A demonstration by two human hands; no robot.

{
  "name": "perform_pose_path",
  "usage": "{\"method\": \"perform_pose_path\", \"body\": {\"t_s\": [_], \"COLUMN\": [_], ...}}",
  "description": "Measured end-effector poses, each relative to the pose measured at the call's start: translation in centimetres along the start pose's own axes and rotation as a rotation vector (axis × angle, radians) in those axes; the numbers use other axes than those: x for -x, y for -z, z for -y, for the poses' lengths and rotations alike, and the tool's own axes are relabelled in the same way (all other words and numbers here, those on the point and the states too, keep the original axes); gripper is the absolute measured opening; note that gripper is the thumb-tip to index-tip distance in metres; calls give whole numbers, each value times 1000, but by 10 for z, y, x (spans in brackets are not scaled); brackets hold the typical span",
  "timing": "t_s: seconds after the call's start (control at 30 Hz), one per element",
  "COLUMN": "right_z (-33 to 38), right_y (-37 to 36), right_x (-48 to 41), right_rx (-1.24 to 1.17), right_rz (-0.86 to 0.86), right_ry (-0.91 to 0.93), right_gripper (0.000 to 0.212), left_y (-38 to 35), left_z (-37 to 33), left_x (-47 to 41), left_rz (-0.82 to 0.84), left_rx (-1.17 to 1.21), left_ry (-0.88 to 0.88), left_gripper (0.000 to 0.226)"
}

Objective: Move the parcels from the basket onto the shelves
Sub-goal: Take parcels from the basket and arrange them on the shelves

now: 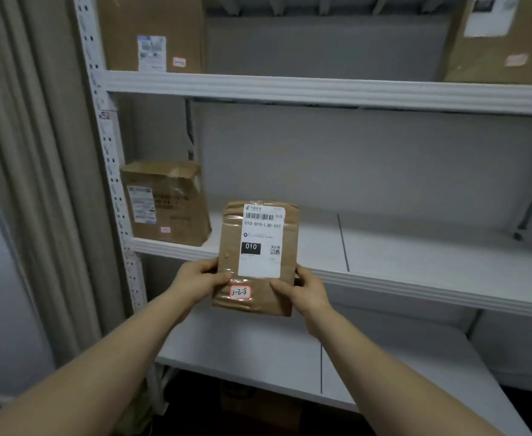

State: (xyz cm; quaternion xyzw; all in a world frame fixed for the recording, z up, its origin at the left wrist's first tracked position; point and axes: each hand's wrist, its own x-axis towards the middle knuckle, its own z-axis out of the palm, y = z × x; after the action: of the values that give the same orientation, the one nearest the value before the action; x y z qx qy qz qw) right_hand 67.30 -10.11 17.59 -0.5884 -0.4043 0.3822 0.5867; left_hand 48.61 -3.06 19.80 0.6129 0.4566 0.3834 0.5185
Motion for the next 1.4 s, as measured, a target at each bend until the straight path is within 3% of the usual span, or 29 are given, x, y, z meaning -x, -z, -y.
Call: {"method": "perform_pose_path", "body": {"t_s": [0.27, 0.5, 0.97, 1.4], "right_z": [15, 9, -9, -50], "right_y": [191, 282, 347, 392], "right_x": [-7, -26, -103, -162], "right_rx": [13, 33, 134, 190], "right_rz": [-170, -267, -365, -427], "right_ry": [82, 119, 158, 68], "right_gripper": [39, 37, 38, 59], "left_y": [-188, -286, -372, -428], "left_z": [-42, -62, -45, -29], "left_x": [-27, -43, -135, -182], "left_rz": [155, 217, 301, 306], "left_rx": [28, 20, -38, -95], "left_ry": [-70, -92, -106, -83], "left_gripper": [32, 33, 31, 39]}}
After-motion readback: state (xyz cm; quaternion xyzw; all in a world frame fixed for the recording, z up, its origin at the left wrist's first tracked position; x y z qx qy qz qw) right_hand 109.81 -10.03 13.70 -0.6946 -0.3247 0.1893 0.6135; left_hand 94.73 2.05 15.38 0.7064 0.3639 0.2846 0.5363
